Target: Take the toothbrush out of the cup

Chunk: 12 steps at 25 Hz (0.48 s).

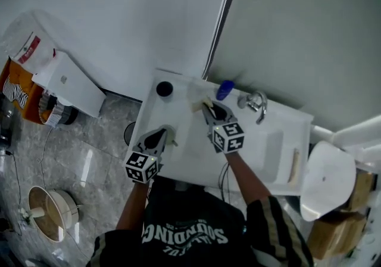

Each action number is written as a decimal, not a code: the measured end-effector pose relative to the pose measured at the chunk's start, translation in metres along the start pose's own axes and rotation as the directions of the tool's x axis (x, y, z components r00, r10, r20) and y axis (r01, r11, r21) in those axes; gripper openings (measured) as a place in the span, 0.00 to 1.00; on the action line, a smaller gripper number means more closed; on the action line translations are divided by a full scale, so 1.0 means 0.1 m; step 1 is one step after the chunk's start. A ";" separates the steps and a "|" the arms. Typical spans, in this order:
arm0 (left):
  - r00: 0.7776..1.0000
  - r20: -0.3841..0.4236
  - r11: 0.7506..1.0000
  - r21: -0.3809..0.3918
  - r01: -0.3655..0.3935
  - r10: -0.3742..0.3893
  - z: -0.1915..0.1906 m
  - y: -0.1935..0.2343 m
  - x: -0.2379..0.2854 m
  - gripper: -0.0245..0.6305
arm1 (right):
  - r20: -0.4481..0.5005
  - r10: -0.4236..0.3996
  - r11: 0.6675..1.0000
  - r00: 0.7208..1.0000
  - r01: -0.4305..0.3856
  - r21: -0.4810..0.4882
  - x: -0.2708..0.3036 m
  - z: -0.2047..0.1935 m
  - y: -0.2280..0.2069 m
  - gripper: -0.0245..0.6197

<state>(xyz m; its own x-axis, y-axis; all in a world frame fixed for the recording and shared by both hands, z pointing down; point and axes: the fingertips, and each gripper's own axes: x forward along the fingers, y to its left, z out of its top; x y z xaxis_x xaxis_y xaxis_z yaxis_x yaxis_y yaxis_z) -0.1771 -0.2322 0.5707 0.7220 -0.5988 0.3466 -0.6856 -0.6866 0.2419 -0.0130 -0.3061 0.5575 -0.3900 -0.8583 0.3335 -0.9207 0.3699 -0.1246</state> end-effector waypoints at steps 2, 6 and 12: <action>0.999 -0.008 0.999 0.012 0.035 -0.035 0.00 -0.15 0.11 0.04 | -0.006 -0.026 1.000 1.000 0.026 0.013 -0.19 -0.09 -0.12 0.14; 0.994 -0.018 0.994 0.040 0.106 -0.105 0.04 -0.47 0.34 0.04 | -0.012 -0.080 0.996 0.997 0.080 0.026 -0.57 -0.21 -0.33 0.14; 0.975 -0.045 0.972 0.080 0.221 -0.218 0.06 -0.98 0.70 0.04 | -0.016 -0.152 0.986 0.988 0.153 0.062 -1.15 -0.45 -0.62 0.14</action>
<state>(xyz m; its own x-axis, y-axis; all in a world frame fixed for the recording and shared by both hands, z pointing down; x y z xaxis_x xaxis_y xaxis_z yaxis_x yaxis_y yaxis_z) -0.0592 -0.2092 0.5658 0.8493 -0.4155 0.3255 -0.4991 -0.8328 0.2392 0.0896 -0.2141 0.5691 -0.2450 -0.8986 0.3639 -0.9687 0.2115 -0.1301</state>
